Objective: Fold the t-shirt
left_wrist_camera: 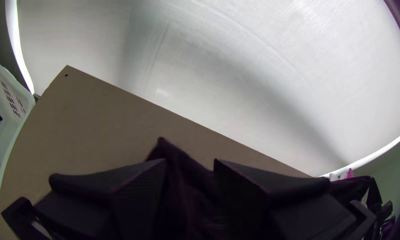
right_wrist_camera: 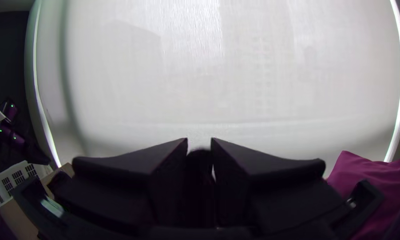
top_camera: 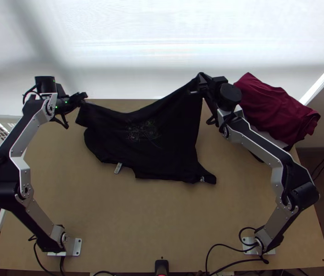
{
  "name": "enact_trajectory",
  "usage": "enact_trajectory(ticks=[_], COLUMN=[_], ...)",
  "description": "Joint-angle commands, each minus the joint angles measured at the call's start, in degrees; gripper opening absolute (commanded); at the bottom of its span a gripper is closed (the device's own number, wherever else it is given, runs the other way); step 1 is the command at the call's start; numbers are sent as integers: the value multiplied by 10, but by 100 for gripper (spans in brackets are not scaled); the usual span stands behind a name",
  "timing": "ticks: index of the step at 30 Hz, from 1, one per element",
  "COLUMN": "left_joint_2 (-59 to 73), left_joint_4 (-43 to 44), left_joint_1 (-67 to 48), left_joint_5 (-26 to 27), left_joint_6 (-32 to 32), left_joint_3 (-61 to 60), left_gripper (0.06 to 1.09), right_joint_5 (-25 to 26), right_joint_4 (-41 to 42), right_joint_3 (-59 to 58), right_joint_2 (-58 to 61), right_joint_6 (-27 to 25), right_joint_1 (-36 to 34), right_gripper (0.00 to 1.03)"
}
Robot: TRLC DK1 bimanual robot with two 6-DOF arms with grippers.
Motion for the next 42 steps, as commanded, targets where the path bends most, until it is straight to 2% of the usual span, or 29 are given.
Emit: enact_trajectory(ticks=[1,3,6,13,15,16,18,23,25,26,32,35,39,42], left_joint_2=[-1,-8,-26,-85,-98,-106,-117,-139,-145,-149,-169,-170,-172,-172], left_joint_4=[-12,-11,-14,-41,-49,-51,-53,-54,-52,-52,-59,-59,-59,-55], left_joint_1=[-2,2,5,-3,-6,-8,-10,-10,-10,-10,-10,-6,-5,-6], left_joint_5=[-7,-7,-7,-7,-7,-7,-7,-7,-8,-8,-9,-14,-21,-21], left_joint_6=[4,3,2,10,10,11,15,25,31,32,42,47,51,50], left_joint_3=[33,35,37,35,35,33,32,16,3,-1,-9,-18,-26,-33], left_gripper=[95,97,98,98,98,98,98,98,98,98,98,98,98,98], right_joint_5=[8,14,21,32,32,32,32,32,32,32,22,-2,-2,-2], right_joint_4=[-5,-24,-101,-382,-471,-503,-524,-508,-491,-485,-462,-456,-384,-360], right_joint_3=[24,24,24,15,15,9,-29,-156,-201,-218,-312,-365,-455,-506], right_joint_2=[-28,-57,-114,-231,-242,-248,-270,-336,-351,-357,-401,-439,-501,-524], right_joint_6=[6,7,29,105,144,164,180,204,181,161,17,-23,-129,-212], right_joint_1=[-2,0,9,69,88,98,122,191,229,246,343,368,406,413], right_gripper=[59,59,59,59,70,72,72,73,94,95,94,92,73,72])
